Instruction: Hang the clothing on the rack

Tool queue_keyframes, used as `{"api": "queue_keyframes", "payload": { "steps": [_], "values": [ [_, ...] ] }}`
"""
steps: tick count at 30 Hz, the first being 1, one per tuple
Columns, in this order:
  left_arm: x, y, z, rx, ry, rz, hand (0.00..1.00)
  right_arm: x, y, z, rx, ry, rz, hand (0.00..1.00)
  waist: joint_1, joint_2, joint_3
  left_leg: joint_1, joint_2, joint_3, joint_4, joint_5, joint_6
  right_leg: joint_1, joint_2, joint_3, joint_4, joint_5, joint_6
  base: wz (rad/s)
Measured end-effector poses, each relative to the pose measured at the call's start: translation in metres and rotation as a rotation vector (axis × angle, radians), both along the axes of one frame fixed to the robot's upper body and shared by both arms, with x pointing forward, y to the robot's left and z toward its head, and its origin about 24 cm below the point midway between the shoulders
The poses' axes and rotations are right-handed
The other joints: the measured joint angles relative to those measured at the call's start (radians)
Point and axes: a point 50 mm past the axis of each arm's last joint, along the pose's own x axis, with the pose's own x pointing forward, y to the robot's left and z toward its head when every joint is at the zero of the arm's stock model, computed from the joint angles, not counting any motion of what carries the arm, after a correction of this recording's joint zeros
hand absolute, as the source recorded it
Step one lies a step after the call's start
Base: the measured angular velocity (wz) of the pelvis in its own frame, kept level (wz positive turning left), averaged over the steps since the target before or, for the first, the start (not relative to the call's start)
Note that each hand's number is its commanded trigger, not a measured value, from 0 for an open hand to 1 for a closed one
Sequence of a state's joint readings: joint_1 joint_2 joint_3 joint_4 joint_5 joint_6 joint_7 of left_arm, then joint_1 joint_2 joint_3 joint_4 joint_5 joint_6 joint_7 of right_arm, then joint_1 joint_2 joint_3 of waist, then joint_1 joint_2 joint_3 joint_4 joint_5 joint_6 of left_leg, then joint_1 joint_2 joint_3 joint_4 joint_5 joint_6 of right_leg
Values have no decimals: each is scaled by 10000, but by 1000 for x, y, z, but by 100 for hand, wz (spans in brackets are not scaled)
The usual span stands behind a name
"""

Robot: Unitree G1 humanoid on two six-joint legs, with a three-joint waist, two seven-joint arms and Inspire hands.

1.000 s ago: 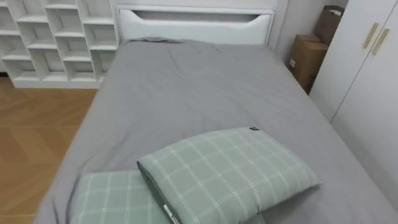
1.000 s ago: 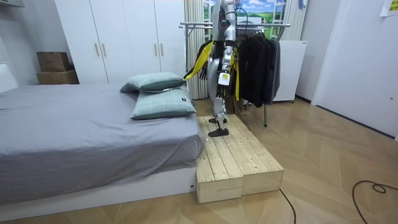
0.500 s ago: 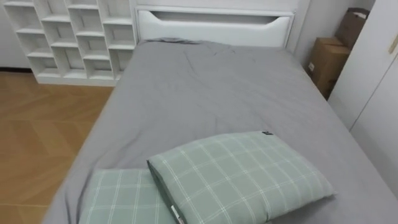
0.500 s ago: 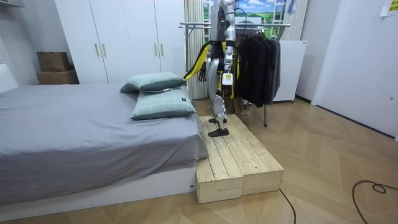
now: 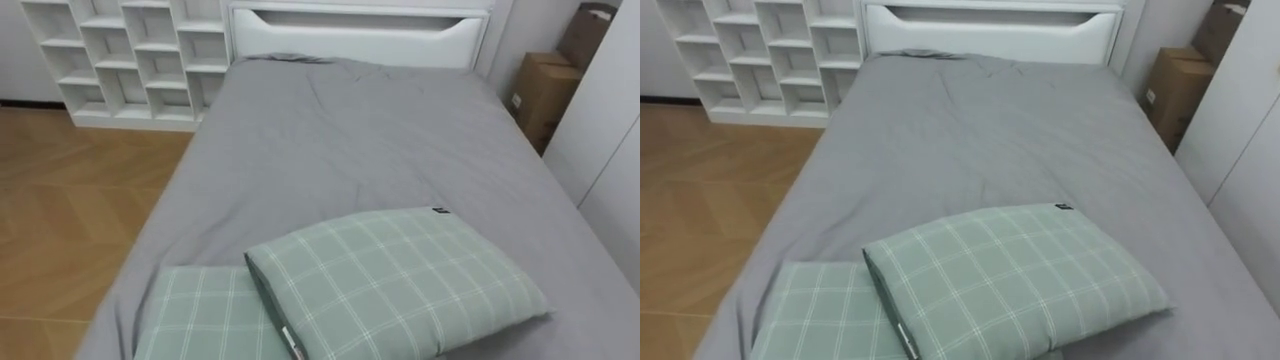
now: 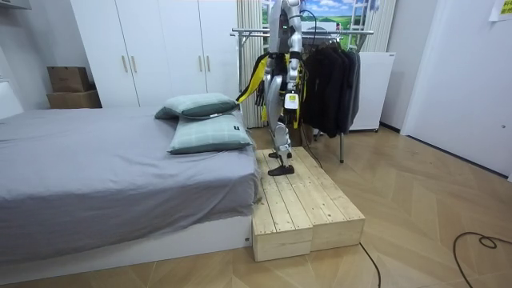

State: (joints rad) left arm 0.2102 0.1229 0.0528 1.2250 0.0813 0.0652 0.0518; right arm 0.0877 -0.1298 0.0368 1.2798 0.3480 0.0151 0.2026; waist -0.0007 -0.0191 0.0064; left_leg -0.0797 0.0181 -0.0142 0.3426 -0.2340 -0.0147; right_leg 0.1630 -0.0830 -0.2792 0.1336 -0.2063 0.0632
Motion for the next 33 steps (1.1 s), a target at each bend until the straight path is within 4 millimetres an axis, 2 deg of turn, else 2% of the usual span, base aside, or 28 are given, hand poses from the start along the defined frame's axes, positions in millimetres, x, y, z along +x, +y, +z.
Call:
{"api": "queue_keyframes", "payload": {
  "steps": [4,8,12,19,33],
  "values": [
    [-5,-4,-1,-239,247,-143,0,0,-1,0,15,-11,8,0,14,61,11,27,1,0,15,1,1,32,-3,7,-1,0,1,0],
    [-7,-6,-2,-384,365,-222,0,0,-1,0,30,-12,-32,0,27,26,50,42,-7,0,16,3,3,45,-14,20,-6,-40,20,0],
    [-6,-7,-2,-506,382,-234,0,-2,0,0,71,-14,-231,0,11,3,50,39,-40,-1,4,3,4,40,-45,12,-8,-50,29,0],
    [7,-6,-2,-469,93,-500,0,-5,1,-1,144,32,-477,0,-27,-74,68,223,-87,-27,-80,1,8,123,-69,34,-13,-51,30,0],
    [10,-7,-2,-526,36,-581,0,-4,1,0,191,-17,-606,0,-58,76,-3,221,-85,-26,-19,1,14,128,-68,56,-3,-56,37,0]
  ]
}}
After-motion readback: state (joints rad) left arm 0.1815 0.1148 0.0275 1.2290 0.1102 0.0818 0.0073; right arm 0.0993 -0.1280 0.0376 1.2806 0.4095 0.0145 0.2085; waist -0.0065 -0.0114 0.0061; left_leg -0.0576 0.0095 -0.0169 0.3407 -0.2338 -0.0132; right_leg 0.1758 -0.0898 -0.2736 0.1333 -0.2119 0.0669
